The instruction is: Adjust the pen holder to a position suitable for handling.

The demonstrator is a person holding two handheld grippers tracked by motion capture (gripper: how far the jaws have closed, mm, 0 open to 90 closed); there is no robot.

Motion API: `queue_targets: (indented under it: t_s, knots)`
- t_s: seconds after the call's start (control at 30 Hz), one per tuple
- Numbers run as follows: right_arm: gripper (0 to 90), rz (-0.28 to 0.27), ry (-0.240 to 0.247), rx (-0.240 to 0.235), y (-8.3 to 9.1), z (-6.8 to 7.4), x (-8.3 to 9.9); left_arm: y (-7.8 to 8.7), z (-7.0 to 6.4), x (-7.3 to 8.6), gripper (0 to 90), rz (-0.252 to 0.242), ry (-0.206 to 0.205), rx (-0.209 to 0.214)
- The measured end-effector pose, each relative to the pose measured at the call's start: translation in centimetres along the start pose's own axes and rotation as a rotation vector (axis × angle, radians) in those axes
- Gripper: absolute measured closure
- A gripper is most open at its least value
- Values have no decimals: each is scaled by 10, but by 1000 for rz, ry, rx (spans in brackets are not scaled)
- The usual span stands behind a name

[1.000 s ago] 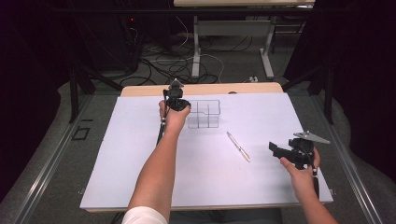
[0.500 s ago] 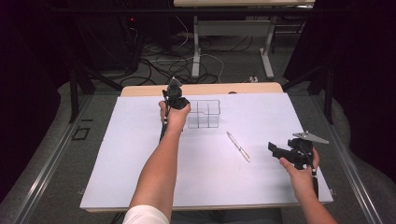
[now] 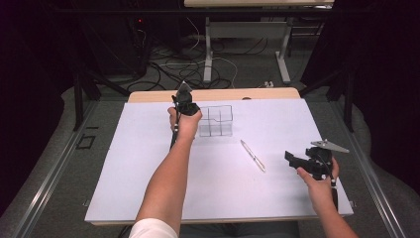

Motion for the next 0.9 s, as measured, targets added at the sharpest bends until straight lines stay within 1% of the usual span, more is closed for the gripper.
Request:
queue_targets:
  t_s: [0.2,0.23,0.27,0.3,0.33,0.37,0.43,0.47,0.63,0.7,0.8,0.9]
  knots:
    - [153,2,-7,2,1,0,0,6,2,5,848,23,-19,-10]
    - [153,2,-9,2,1,0,0,8,1,7,848,21,-21,-13]
    - [153,1,0,3,2,-1,0,9,1,9,848,22,-27,-11]
    - [153,-1,-12,4,2,0,0,11,1,11,848,22,-32,-9]
    - [153,-2,-10,4,2,-1,0,11,1,12,848,19,-31,-7]
    - [153,-1,-11,3,2,-1,0,12,1,15,849,23,-38,2]
    - [153,-4,-5,8,2,-1,0,14,2,19,854,26,-46,7]
    - [153,-3,-4,5,3,-2,-1,14,2,21,854,25,-40,7]
    - [153,-11,-12,5,5,-3,-2,20,3,31,852,31,-60,-6]
    - [153,-9,-11,8,5,-4,-1,23,3,36,850,29,-54,3]
    - [153,-8,-25,6,5,-4,-1,26,5,44,851,46,-49,11]
    - [153,-5,-19,1,4,-2,0,29,9,50,846,50,-42,5]
Point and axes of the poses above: each handheld gripper's, and its own axes: y roughly backward along the jaws, x roughly out of its underside, z roughly to its left, the point moved 2 cm from there along -y, roughly forward along the jaws, and after that the axes turned 15 degrees about -x, right-handed, at the moved point
